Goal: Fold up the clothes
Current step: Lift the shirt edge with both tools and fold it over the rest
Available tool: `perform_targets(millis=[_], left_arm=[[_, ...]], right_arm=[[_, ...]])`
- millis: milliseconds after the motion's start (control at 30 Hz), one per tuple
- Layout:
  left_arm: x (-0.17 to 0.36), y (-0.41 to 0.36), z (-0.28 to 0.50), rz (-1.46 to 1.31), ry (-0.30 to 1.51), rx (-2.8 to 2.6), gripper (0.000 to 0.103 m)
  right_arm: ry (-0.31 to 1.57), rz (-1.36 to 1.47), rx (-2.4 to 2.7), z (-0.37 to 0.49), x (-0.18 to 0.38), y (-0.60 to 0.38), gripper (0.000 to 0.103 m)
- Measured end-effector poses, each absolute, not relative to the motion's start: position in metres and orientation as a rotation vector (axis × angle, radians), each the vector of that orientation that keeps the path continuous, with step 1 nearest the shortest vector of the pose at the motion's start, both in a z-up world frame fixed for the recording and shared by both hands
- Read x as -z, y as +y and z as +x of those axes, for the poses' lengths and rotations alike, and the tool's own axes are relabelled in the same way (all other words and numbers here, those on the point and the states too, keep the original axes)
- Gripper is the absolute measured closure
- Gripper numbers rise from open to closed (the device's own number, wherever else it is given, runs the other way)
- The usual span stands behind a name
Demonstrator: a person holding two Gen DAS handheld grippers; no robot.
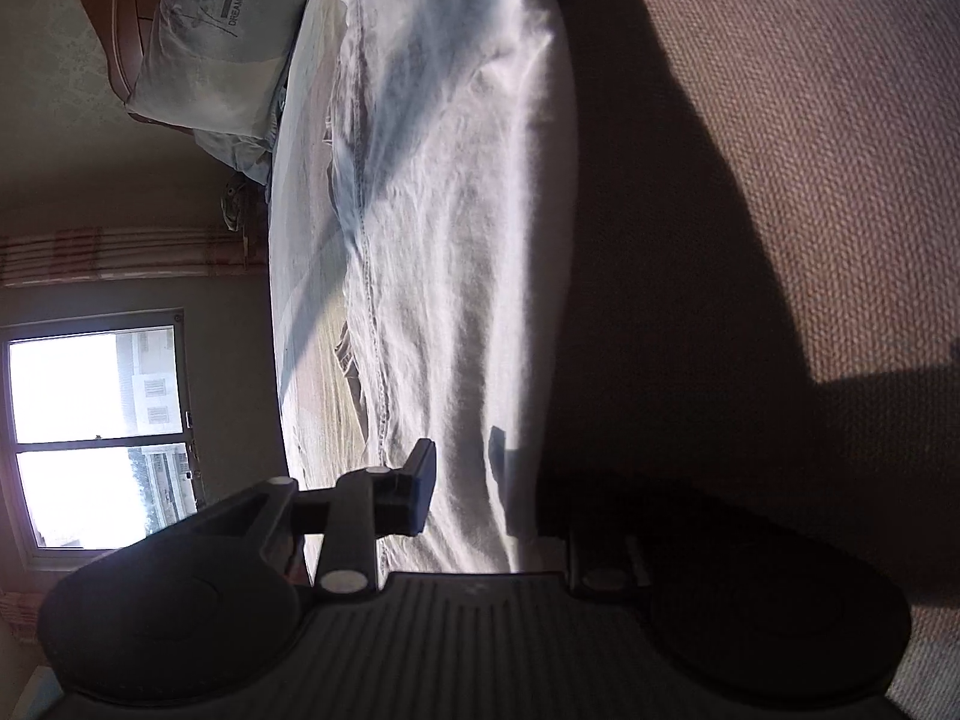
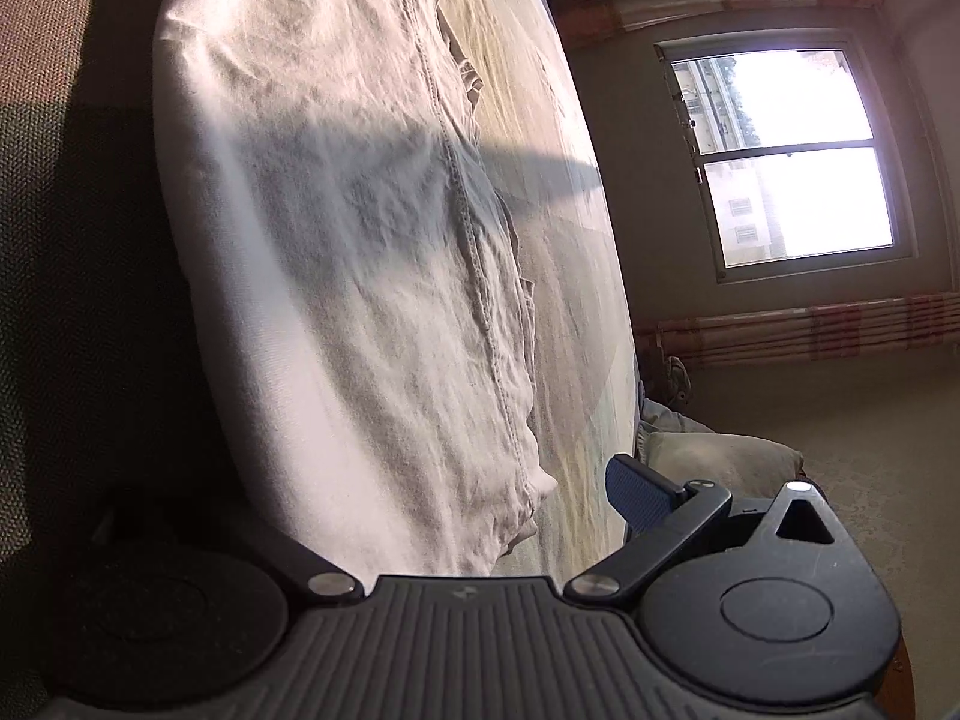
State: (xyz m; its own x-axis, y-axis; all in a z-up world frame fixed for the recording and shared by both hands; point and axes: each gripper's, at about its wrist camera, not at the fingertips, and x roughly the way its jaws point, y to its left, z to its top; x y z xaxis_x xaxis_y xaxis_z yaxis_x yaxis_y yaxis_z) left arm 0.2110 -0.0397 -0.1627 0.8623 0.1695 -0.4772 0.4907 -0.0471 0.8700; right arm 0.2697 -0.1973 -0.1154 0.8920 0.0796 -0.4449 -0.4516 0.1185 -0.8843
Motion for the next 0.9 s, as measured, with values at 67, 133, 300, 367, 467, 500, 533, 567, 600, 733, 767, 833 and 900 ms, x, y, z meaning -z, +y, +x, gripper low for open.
perform_targets(millis=[67, 133, 300, 367, 467, 500, 533, 567, 600, 733, 767, 833, 900], left_arm=[[0.169, -0.041, 0.208, 1.634, 0.494, 0.237, 0.103], [0.166, -0.041, 0.210, 1.607, 0.508, 0.235, 0.103], [0.164, -0.040, 0.210, 1.591, 0.509, 0.236, 0.103], [0.163, -0.040, 0.210, 1.582, 0.508, 0.234, 0.103], [0.162, -0.039, 0.209, 1.570, 0.509, 0.230, 0.103], [0.162, -0.039, 0.208, 1.569, 0.508, 0.230, 0.103], [0.162, -0.039, 0.208, 1.568, 0.508, 0.230, 0.103], [0.162, -0.039, 0.207, 1.565, 0.507, 0.230, 0.103], [0.162, -0.039, 0.207, 1.563, 0.506, 0.231, 0.103], [0.162, -0.039, 0.203, 1.559, 0.499, 0.221, 0.103], [0.161, -0.038, 0.203, 1.555, 0.495, 0.221, 0.103], [0.159, -0.038, 0.203, 1.548, 0.491, 0.225, 0.103], [0.156, -0.037, 0.205, 1.541, 0.497, 0.232, 0.103]], right_arm=[[0.324, -1.403, -0.404, 0.269, 0.116, -0.198, 0.002], [0.331, -1.410, -0.423, 0.266, 0.117, -0.198, 0.007], [0.323, -1.491, -0.495, 0.248, 0.128, -0.196, 0.035], [0.327, -1.516, -0.524, 0.241, 0.135, -0.196, 0.057], [0.319, -1.546, -0.547, 0.234, 0.145, -0.198, 0.092], [0.310, -1.550, -0.542, 0.232, 0.148, -0.199, 0.092], [0.301, -1.553, -0.537, 0.231, 0.150, -0.199, 0.092], [0.293, -1.557, -0.533, 0.230, 0.152, -0.199, 0.092], [0.284, -1.561, -0.528, 0.228, 0.154, -0.200, 0.092], [0.251, -1.574, -0.508, 0.223, 0.162, -0.202, 0.093], [0.247, -1.566, -0.506, 0.223, 0.163, -0.202, 0.093], [0.245, -1.561, -0.506, 0.222, 0.162, -0.203, 0.093], [0.248, -1.563, -0.507, 0.221, 0.160, -0.203, 0.093]])
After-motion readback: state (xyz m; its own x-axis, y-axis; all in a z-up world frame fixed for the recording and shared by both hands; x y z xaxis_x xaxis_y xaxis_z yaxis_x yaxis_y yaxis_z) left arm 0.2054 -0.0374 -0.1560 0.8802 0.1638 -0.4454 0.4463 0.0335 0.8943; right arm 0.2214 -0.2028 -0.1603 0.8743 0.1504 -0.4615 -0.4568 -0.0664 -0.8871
